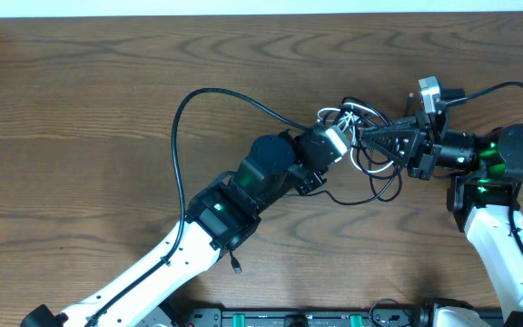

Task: Untangle cables
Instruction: 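Grasp a black cable loop with the right gripper beside the left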

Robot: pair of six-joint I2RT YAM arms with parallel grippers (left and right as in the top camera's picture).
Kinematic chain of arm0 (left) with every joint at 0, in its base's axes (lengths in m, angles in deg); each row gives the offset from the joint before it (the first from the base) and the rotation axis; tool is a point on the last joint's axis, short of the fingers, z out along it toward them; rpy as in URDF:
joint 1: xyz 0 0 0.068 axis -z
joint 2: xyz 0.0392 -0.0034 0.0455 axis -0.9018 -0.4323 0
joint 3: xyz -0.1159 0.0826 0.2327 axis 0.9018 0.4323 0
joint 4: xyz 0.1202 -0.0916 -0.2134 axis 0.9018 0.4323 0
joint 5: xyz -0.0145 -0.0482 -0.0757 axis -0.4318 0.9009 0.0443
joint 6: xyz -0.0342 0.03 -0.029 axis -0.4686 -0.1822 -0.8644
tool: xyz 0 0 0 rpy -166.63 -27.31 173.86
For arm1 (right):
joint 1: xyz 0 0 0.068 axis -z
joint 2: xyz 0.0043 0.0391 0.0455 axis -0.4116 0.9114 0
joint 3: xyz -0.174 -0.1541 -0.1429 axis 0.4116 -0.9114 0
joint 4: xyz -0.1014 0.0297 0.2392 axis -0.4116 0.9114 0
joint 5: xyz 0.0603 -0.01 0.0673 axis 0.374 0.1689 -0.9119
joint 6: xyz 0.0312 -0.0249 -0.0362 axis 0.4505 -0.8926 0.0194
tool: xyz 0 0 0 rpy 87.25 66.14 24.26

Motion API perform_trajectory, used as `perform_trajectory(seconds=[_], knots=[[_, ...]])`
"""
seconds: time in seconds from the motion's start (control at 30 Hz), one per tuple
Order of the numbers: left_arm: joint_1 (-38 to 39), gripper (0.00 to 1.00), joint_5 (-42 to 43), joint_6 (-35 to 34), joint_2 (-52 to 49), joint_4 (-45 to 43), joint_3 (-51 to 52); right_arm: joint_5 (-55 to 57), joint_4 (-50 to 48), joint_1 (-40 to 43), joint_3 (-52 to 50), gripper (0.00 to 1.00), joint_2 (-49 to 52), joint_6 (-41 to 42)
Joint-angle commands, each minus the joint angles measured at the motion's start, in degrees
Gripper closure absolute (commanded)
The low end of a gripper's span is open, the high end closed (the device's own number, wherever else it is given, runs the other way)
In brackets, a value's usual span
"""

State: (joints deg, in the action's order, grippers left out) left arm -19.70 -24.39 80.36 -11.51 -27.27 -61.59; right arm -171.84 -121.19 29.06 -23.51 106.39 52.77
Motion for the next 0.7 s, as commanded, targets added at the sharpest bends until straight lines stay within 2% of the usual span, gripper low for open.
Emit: perform_trajectory(seconds=[0.0,0.07,0.3,0.67], knots=[[-0.24,0.88,-2.82,0.28,-0.39,-0.33,-1.49,0.2,-0.39,-0.48,0.44,0.99,-0.24,0.96],[-0.24,0.92,-2.82,0.28,-0.39,-0.33,-1.49,0.2,-0.39,-0.48,0.44,0.99,-0.24,0.96],[-0.24,0.92,-8.63,0.26,-0.37,-0.37,-1.49,-0.63,-0.61,-0.46,0.44,0.99,-0.22,0.37],[-0.24,0.92,-9.42,0.26,3.61,-2.21,-1.49,-4.81,-0.5,0.13,0.39,0.99,-0.22,-7.5]])
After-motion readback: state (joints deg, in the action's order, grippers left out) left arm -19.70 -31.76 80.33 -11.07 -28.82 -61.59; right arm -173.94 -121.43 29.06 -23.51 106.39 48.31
